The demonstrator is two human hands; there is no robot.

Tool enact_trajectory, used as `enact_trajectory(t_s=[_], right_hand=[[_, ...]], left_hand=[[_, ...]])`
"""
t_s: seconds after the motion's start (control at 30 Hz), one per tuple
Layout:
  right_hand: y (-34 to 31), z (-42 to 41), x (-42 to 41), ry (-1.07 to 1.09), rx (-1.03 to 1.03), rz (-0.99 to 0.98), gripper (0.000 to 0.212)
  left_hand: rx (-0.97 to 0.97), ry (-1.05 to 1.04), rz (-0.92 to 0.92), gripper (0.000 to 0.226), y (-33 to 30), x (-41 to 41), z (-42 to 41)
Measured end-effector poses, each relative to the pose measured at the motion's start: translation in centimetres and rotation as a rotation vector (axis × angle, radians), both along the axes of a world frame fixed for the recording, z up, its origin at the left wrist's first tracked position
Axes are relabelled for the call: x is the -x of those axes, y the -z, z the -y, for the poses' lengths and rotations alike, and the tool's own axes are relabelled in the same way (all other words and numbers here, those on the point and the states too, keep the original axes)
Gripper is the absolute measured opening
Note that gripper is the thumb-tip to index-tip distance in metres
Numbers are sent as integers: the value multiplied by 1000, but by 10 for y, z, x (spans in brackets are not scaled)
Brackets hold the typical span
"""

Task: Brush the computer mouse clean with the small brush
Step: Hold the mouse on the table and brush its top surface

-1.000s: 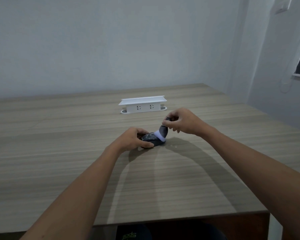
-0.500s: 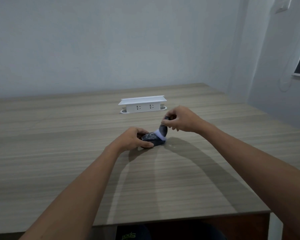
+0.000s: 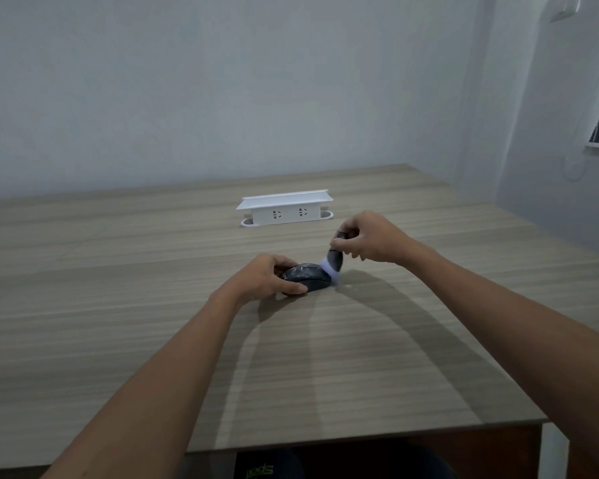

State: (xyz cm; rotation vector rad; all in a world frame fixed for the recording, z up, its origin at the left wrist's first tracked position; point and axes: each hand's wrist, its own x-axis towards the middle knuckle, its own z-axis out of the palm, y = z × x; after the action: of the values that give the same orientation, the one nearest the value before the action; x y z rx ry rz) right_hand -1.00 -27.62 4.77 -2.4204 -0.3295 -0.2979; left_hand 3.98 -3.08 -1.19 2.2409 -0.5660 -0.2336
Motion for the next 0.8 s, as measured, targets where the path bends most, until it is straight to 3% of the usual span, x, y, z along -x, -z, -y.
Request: enact_trajectory(t_s=[0.07, 0.2, 0.33, 0.47, 0.6, 0.8], right_hand=[[0, -4, 2, -32, -61, 9, 16], [1, -5, -1, 5, 68, 5, 14], [-3, -5, -5, -5, -9, 23, 15], [2, -3, -8, 17, 159, 27, 15], [2, -3, -11, 11, 14, 36, 18], [-5, -7, -14, 27, 98, 42, 17]], left_hand=[[-4, 5, 3, 54, -1, 1, 0], [-12, 19, 3, 52, -5, 3, 1], [-49, 22, 0, 53, -7, 0, 2], [-41, 43, 8, 50, -9, 2, 3], [-46, 68, 14, 44, -10, 2, 3], [-60, 76, 22, 45, -11, 2, 4]])
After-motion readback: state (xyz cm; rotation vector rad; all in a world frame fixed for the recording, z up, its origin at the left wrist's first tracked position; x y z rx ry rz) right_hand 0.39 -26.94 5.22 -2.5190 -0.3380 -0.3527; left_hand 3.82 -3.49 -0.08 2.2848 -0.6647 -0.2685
